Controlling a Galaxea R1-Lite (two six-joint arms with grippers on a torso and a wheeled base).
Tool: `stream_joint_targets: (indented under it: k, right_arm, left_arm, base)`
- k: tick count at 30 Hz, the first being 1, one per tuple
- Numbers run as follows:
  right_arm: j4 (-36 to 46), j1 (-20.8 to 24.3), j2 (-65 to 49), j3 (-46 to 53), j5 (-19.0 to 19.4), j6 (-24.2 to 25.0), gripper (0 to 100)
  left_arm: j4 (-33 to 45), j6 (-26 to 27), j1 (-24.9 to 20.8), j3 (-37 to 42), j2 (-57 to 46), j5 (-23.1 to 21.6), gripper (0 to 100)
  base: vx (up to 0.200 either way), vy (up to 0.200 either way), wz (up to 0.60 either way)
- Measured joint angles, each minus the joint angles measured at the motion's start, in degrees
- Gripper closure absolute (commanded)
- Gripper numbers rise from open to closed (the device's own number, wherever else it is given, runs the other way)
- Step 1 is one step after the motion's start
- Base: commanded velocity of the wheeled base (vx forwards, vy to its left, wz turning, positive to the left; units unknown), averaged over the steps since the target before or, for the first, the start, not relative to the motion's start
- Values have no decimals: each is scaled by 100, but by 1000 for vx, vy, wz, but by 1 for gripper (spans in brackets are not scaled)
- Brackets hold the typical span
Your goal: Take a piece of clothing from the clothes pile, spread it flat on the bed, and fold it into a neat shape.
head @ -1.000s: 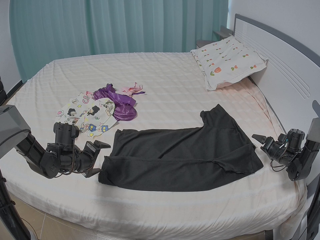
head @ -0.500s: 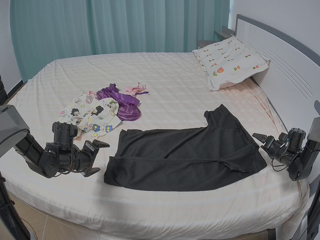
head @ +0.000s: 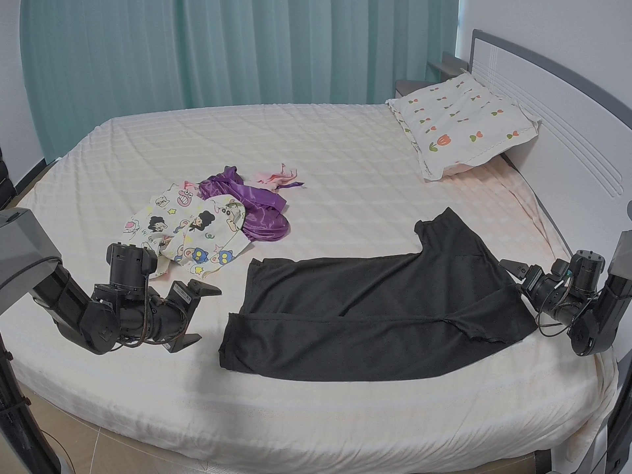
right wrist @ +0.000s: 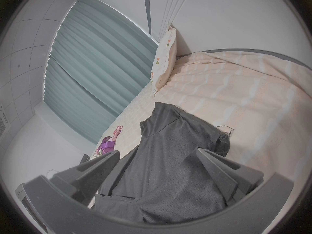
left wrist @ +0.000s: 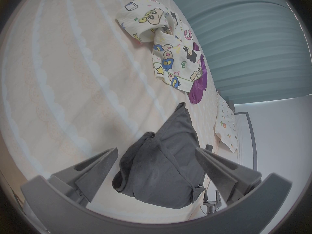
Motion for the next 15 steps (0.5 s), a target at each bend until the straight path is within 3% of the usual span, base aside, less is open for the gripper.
stream_joint_targets:
  k: [5, 15]
  right_arm:
    - [2, 6, 0, 11, 4, 0, 0]
    - [11, 17, 0, 20, 6, -7, 0]
  left_arm:
    - [-1, -5, -127, 15, 0, 17, 0]
    - [2, -5, -163, 28, 2, 0, 0]
  base:
    - [0, 0, 0]
    - [180, 0, 0]
